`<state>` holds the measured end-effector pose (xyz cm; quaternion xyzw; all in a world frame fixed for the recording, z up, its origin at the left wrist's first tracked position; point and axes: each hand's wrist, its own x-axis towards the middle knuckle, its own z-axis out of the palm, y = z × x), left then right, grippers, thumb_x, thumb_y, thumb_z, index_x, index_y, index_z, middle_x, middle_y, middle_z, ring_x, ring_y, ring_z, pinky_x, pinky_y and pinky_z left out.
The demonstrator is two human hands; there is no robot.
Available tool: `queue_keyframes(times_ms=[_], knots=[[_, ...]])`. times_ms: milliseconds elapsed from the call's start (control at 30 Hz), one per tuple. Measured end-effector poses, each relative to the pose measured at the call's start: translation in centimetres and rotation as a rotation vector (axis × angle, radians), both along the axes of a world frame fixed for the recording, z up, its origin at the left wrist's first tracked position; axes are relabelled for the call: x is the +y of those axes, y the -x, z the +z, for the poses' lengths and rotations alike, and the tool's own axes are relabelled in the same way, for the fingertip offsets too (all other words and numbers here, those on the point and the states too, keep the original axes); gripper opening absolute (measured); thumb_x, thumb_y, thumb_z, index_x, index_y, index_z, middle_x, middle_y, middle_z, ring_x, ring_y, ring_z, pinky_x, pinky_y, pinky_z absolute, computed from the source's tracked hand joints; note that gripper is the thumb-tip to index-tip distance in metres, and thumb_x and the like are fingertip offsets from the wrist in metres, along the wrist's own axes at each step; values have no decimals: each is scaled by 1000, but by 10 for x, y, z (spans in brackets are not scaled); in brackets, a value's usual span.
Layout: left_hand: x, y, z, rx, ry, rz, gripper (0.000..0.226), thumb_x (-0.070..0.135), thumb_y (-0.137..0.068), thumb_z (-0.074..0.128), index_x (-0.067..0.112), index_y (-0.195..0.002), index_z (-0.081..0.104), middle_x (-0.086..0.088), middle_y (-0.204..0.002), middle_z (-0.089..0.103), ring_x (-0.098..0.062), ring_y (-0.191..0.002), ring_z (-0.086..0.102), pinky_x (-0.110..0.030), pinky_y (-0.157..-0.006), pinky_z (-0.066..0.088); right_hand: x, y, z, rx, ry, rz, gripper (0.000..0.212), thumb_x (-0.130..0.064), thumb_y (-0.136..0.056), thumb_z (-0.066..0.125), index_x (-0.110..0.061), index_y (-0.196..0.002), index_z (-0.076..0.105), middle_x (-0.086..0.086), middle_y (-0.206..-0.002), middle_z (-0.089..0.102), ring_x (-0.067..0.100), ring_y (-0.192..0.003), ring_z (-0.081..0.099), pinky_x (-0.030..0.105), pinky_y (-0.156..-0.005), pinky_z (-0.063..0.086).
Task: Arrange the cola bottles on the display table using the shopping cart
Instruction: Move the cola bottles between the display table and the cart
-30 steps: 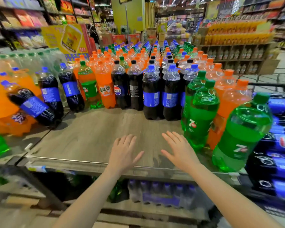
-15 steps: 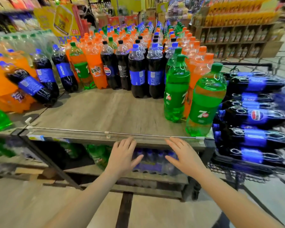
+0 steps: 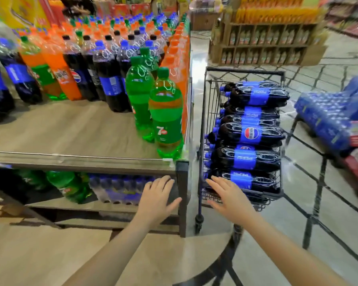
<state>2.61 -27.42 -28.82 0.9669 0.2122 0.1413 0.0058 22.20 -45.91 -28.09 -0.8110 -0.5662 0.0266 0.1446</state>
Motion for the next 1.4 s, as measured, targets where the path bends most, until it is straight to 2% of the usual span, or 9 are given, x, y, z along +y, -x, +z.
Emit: queue_keyframes(times_ms=[100, 300, 533, 767, 833, 933, 1100, 1200, 1400], knots=[[-20, -42, -2, 8, 16, -40, 62, 58, -88, 42, 12, -122, 64, -8, -128, 63, -27, -111, 62, -42, -84, 52, -28, -40, 0, 15, 8, -43, 62, -44, -87, 61, -19, -141, 46, 3, -143, 48, 26, -131, 45, 43, -109, 37], [-26, -129, -6, -44, 44, -123, 58, 57, -90, 44, 12, -122, 60, -8, -126, 62, -27, -110, 61, -39, -84, 51, -47, -124, -6, 40, 24, -123, 64, -53, -83, 43, -14, -132, 56, 9, -133, 58, 32, -118, 57, 47, -98, 47], [-2, -249, -9, -75, 58, -172, 58, 55, -89, 43, 11, -120, 64, -8, -125, 63, -27, -109, 62, -39, -83, 53, -32, -227, 2, 5, 27, -188, 60, -43, -81, 63, -13, -133, 55, 9, -133, 57, 32, -117, 56, 44, -97, 46], [36, -348, -11, -38, 124, -185, 62, 58, -86, 45, 12, -123, 63, -5, -127, 62, -25, -114, 61, -41, -89, 52, -6, -315, 2, 52, 27, -260, 63, -49, -82, 56, -14, -134, 54, 10, -134, 57, 32, -118, 55, 46, -98, 47], [47, -369, -14, 2, 164, -175, 67, 58, -84, 54, 11, -131, 58, -6, -134, 58, -26, -122, 56, -44, -97, 48, -1, -338, 0, 44, 54, -261, 64, -51, -81, 52, -13, -132, 56, 10, -132, 58, 33, -116, 57, 46, -96, 47], [63, -398, -21, 133, 222, -176, 89, 58, -74, 72, 14, -146, 42, -5, -149, 43, -25, -137, 40, -43, -112, 32, 9, -371, -3, 52, 93, -247, 69, -50, -80, 63, -15, -137, 50, 8, -139, 52, 33, -125, 50, 45, -104, 39], [90, -441, -33, 237, 250, -148, 112, 58, -63, 80, 19, -153, 27, -5, -154, 32, -25, -143, 29, -39, -117, 21, 34, -422, -19, 48, 210, -159, 81, -61, -82, 57, -24, -149, 28, 0, -154, 31, 25, -140, 30, 41, -116, 25], [104, -461, -39, 336, 337, -105, 123, 56, -58, 86, 25, -156, 18, -4, -156, 27, -25, -142, 29, -41, -117, 27, 51, -447, -32, 54, 230, -78, 90, -71, -73, 46, -22, -148, 33, 2, -152, 36, 27, -138, 35, 47, -114, 26], [115, -480, -44, 460, 486, -41, 134, 57, -51, 89, 31, -155, 9, -3, -149, 36, -25, -133, 42, -39, -107, 41, 79, -461, -35, -62, 482, 9, 118, -69, -59, 69, -30, -152, 9, -2, -149, 32, 26, -131, 34, 45, -104, 32]])
